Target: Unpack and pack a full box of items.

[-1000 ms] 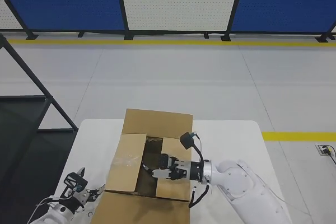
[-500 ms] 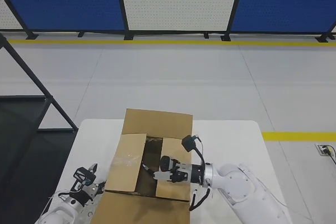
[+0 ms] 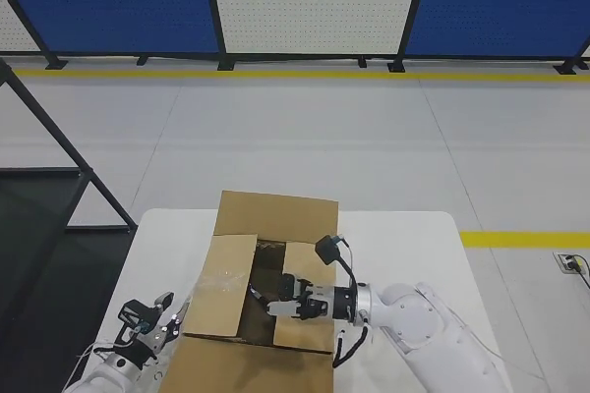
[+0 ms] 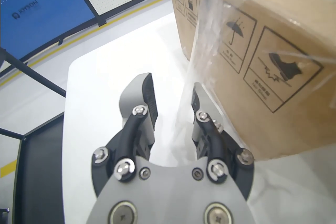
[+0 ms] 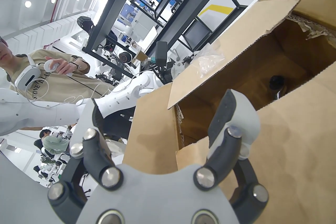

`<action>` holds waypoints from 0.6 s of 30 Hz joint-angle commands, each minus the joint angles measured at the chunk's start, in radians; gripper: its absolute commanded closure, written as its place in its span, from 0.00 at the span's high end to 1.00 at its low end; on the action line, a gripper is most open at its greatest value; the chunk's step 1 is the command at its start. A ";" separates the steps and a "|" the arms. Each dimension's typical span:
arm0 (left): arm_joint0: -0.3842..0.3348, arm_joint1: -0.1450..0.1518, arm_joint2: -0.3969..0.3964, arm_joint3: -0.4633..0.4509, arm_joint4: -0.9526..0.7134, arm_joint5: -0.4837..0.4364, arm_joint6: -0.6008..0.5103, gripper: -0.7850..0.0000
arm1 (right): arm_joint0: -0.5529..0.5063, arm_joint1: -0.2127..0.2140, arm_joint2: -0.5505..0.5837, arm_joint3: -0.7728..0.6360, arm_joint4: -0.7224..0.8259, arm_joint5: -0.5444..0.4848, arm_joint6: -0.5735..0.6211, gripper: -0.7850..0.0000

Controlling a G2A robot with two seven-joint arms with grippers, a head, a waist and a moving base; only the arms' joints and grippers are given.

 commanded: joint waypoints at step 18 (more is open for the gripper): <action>0.036 -0.006 -0.060 -0.045 -0.041 0.013 0.002 0.00 | 0.128 -0.072 -0.116 0.174 0.293 0.089 0.007 1.00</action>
